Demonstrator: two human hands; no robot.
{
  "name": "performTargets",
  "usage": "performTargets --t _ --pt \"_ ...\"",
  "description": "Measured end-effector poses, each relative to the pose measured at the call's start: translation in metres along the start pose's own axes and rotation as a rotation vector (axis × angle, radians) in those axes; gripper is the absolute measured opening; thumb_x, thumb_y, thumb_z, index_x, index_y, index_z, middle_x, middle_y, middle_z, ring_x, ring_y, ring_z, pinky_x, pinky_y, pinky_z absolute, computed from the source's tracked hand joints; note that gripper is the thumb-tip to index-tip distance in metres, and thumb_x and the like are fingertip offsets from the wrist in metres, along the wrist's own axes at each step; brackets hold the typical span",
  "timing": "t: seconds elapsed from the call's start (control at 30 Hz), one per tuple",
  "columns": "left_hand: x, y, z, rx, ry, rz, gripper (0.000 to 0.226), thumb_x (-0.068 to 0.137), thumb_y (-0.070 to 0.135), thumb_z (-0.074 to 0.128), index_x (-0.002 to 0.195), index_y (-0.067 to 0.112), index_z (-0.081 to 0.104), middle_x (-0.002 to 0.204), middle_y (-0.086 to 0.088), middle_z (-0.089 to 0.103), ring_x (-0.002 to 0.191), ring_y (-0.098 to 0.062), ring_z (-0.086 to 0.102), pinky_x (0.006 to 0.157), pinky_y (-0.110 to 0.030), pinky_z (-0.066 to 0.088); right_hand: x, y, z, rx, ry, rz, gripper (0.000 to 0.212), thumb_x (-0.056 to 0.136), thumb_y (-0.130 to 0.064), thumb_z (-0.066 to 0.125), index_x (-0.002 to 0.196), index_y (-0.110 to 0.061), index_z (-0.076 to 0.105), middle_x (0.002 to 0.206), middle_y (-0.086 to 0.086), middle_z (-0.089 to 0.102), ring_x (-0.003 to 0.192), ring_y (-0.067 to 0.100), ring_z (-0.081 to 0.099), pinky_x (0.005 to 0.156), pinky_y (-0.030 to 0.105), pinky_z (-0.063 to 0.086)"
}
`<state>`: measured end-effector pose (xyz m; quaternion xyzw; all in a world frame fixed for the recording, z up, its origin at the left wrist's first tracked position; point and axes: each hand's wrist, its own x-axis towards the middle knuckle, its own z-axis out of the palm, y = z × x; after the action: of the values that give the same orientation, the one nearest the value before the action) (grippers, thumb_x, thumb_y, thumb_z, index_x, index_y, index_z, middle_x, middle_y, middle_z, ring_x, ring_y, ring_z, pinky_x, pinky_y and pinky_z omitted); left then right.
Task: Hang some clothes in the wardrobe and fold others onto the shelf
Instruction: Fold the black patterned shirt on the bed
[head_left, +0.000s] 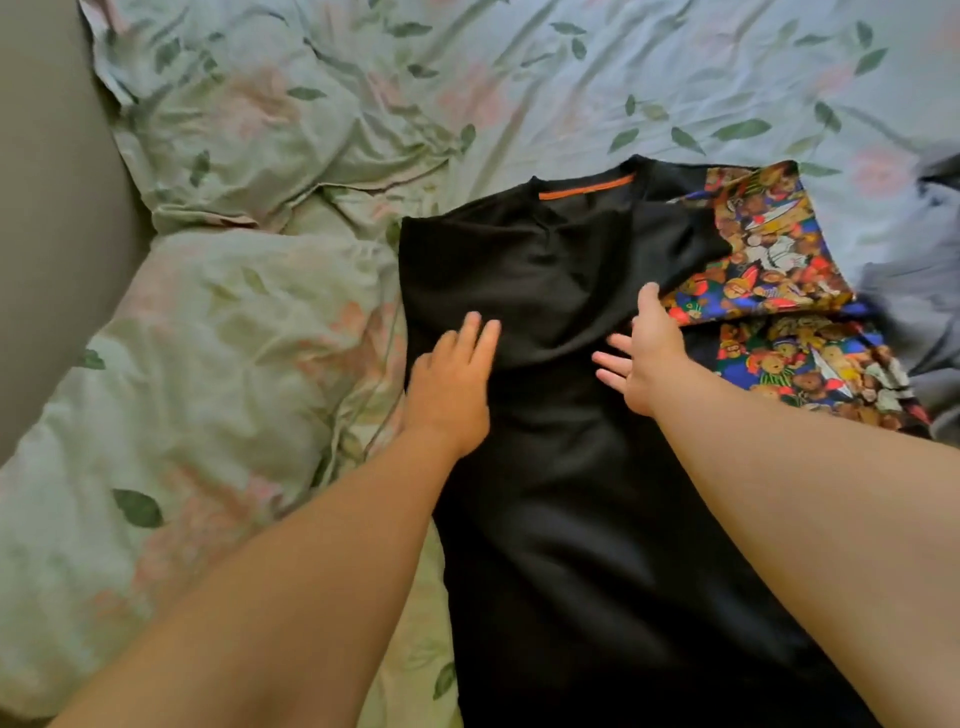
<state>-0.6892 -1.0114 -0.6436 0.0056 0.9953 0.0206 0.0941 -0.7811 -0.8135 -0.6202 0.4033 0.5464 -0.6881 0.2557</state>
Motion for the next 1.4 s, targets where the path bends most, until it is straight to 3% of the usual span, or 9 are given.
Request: performTargets --t 0.2,0.37,0.6,0.7,0.93,1.13,1.2,1.33,1.4 --pt "0.012 -0.033 0.015 0.124 -0.139 -0.188 0.079 0.099 0.026 0.05 0.159 0.025 -0.002 0.167 -0.003 -0.006 0.152 -0.031 0.006 0.121 -0.045 0.019 0.019 0.004 -0.002 -0.074 -0.025 0.025 0.061 0.093 -0.042 0.065 0.146 -0.022 0.042 0.141 0.01 0.056 0.118 0.029 0.061 0.098 0.042 0.05" --pt "0.018 -0.042 0.025 0.093 -0.167 -0.244 0.087 0.095 0.008 0.05 0.158 0.022 -0.008 0.166 -0.004 -0.013 0.152 -0.029 0.009 0.116 -0.045 0.033 0.031 -0.002 0.001 -0.115 0.087 -0.041 0.051 0.089 -0.036 0.07 0.134 -0.02 0.052 0.122 0.004 0.065 0.093 0.021 0.069 0.07 0.033 0.053" --pt "0.024 -0.027 0.024 0.099 -0.224 -0.305 0.085 0.092 -0.012 0.036 0.157 0.014 -0.013 0.164 -0.01 -0.019 0.152 -0.033 0.006 0.113 -0.043 0.032 0.05 -0.027 -0.005 -0.106 0.185 -0.08 0.043 0.09 -0.039 0.067 0.127 -0.02 0.053 0.1 0.001 0.063 0.092 0.018 0.064 0.067 0.031 0.051" --pt "0.028 -0.023 0.02 0.173 -0.251 -0.306 0.085 0.091 -0.013 0.037 0.157 0.011 -0.012 0.164 -0.016 -0.016 0.152 -0.035 0.009 0.111 -0.045 0.035 0.056 -0.049 -0.014 -0.1 0.137 -0.078 0.03 0.095 -0.024 0.061 0.125 -0.019 0.057 0.119 0.005 0.066 0.089 0.015 0.064 0.057 0.028 0.05" --pt "0.037 -0.014 0.013 0.382 -0.3 -0.255 0.092 0.09 0.004 0.057 0.157 0.008 -0.006 0.164 -0.019 -0.003 0.143 -0.039 0.032 0.098 -0.042 0.046 0.061 -0.064 -0.036 0.11 0.294 -0.088 0.021 0.082 -0.01 0.06 0.102 -0.016 0.056 0.106 0.01 0.063 0.092 0.028 0.063 0.084 0.042 0.056" --pt "0.034 -0.02 0.019 0.342 -0.323 -0.268 0.094 0.087 -0.008 0.047 0.156 0.01 -0.013 0.164 -0.016 -0.011 0.151 -0.036 0.012 0.106 -0.04 0.041 0.069 -0.082 -0.053 0.102 0.307 -0.017 0.032 0.087 -0.043 0.068 0.11 -0.025 0.055 0.099 0.001 0.062 0.088 0.02 0.063 0.081 0.033 0.057" --pt "0.034 -0.021 0.022 0.326 -0.326 -0.261 0.095 0.086 -0.01 0.047 0.156 0.008 -0.015 0.164 -0.017 -0.012 0.151 -0.038 0.009 0.112 -0.043 0.035 0.069 -0.092 -0.058 0.096 0.338 -0.038 0.024 0.089 -0.039 0.068 0.101 -0.023 0.054 0.097 0.0 0.062 0.086 0.018 0.062 0.081 0.032 0.057" --pt "0.036 -0.014 0.019 0.317 -0.369 -0.298 0.094 0.088 -0.008 0.047 0.154 0.006 -0.018 0.163 -0.019 -0.016 0.15 -0.04 0.009 0.114 -0.044 0.031 0.081 -0.103 -0.076 0.017 0.285 -0.18 0.037 0.096 -0.024 0.056 0.131 -0.016 0.049 0.124 0.005 0.059 0.075 0.01 0.053 0.071 0.027 0.052" --pt "0.039 -0.012 0.021 0.297 -0.384 -0.317 0.093 0.089 -0.007 0.045 0.154 0.006 -0.02 0.162 -0.019 -0.018 0.15 -0.042 0.009 0.115 -0.044 0.027 0.083 -0.104 -0.083 -0.007 0.319 -0.167 0.033 0.097 -0.019 0.055 0.129 -0.015 0.046 0.118 0.004 0.056 0.084 0.014 0.052 0.083 0.029 0.053"
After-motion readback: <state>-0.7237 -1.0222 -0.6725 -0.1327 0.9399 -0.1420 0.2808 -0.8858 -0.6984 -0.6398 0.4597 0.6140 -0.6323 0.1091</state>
